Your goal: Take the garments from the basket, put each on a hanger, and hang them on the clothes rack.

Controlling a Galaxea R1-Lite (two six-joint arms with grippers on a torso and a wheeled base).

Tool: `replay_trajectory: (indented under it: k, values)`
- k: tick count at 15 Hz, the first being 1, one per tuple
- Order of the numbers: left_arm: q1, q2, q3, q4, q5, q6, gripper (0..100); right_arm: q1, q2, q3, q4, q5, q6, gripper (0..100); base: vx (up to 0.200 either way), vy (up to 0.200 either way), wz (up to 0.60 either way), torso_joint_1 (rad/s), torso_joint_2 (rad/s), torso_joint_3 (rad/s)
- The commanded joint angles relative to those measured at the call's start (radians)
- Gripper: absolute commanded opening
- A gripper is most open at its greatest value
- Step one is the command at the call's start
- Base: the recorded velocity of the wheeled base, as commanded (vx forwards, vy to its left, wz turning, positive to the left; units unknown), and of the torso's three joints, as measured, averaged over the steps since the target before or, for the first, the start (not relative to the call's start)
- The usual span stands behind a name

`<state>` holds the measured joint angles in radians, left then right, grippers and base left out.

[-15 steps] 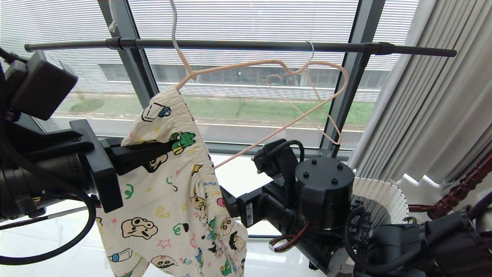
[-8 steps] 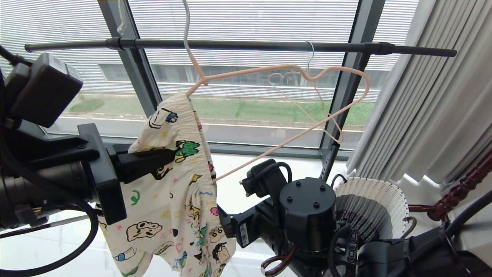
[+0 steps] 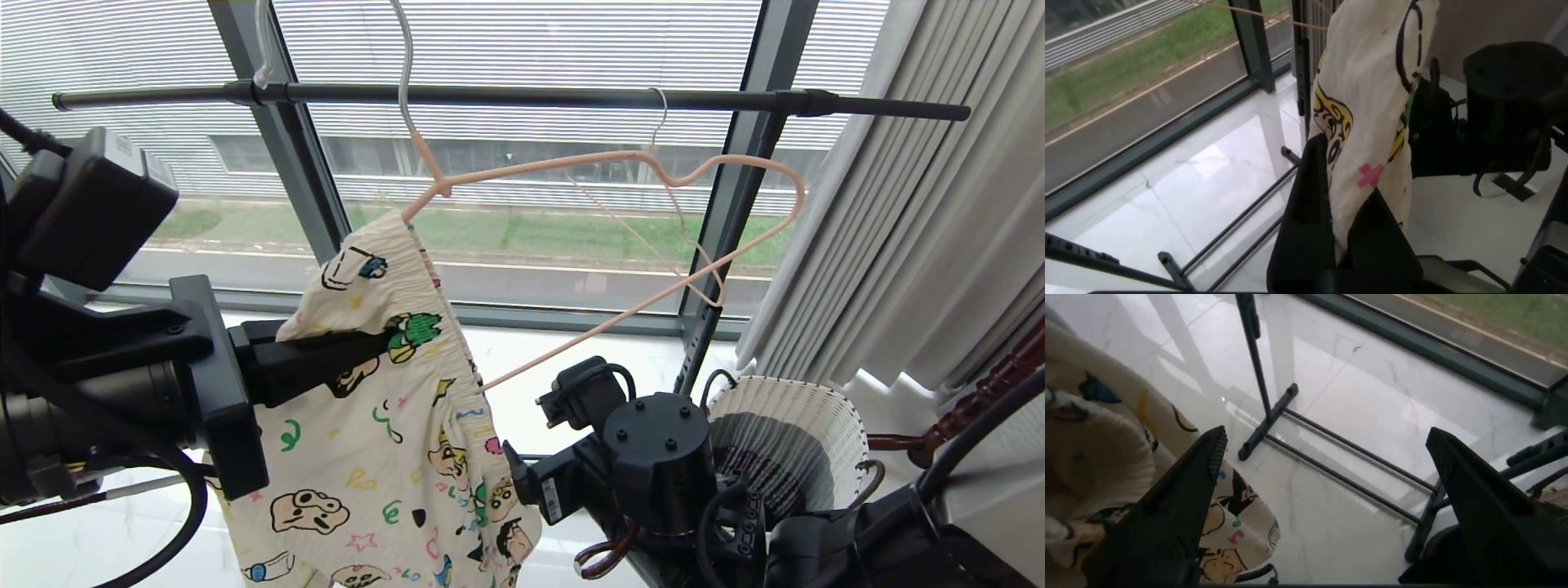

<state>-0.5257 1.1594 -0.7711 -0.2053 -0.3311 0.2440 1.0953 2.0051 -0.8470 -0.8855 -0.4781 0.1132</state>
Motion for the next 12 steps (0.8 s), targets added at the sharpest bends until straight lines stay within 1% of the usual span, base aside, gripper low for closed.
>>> replay_trajectory:
  k: [1,4,6,10,12]
  values:
    - [0.001,-0.007,0.019,0.0,0.001,0.008,0,-0.014,-0.032,0.006,-0.001,-0.001,0.0,100,0.0,0.0,0.0,0.0,0.0,0.0]
    - [0.015,-0.006,0.035,-0.002,0.001,0.07,0,-0.018,-0.081,0.005,-0.004,-0.001,0.006,100,0.0,0.0,0.0,0.0,0.0,0.0]
    - [0.015,-0.001,0.035,-0.002,0.001,0.07,0,-0.014,-0.1,0.006,-0.004,-0.001,0.008,100,0.0,0.0,0.0,0.0,0.0,0.0]
    - [0.023,0.006,0.035,-0.002,0.003,0.07,0,0.051,-0.151,0.025,-0.004,0.001,0.002,100,0.0,0.0,0.0,0.0,0.0,0.0]
    - [0.027,0.006,0.035,-0.002,0.004,0.072,0,0.101,-0.174,0.072,-0.004,-0.001,-0.001,100,0.0,0.0,0.0,0.0,0.0,0.0]
